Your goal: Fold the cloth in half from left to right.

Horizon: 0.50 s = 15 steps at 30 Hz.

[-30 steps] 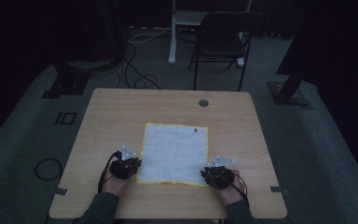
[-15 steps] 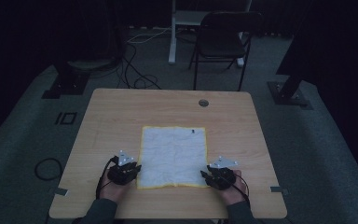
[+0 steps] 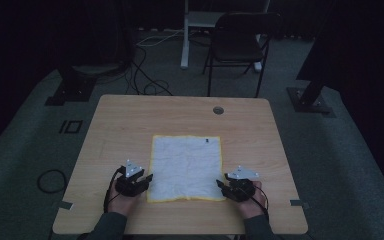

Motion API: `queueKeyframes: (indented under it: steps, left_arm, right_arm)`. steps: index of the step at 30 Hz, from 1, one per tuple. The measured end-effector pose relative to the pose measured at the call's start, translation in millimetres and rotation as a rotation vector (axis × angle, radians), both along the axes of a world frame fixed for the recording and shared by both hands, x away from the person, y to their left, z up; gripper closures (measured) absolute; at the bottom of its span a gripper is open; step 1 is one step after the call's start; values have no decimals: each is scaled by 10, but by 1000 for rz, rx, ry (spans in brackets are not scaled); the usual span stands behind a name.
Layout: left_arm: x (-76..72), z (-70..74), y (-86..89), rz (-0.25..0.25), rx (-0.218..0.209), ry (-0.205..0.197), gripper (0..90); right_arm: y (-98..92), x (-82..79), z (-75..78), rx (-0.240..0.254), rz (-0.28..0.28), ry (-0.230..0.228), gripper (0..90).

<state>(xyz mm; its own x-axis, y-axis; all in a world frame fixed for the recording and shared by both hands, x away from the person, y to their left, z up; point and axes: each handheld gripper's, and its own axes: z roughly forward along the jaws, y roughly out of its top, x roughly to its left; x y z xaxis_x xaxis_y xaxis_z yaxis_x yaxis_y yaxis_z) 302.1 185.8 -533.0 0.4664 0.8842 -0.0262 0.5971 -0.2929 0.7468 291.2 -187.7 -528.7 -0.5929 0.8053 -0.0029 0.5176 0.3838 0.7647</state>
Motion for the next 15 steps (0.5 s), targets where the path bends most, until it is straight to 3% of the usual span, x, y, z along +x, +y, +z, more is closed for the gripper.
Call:
queueKeyframes:
  steps: [8,15]
  left_arm:
    - [142,-64,-69,65,31,20,540]
    - [214,-93,-97,85,16,14,507]
  right_arm:
    - [-28,30,12,13,-13,0,566]
    - [-40,44,15,13,-18,-6,566]
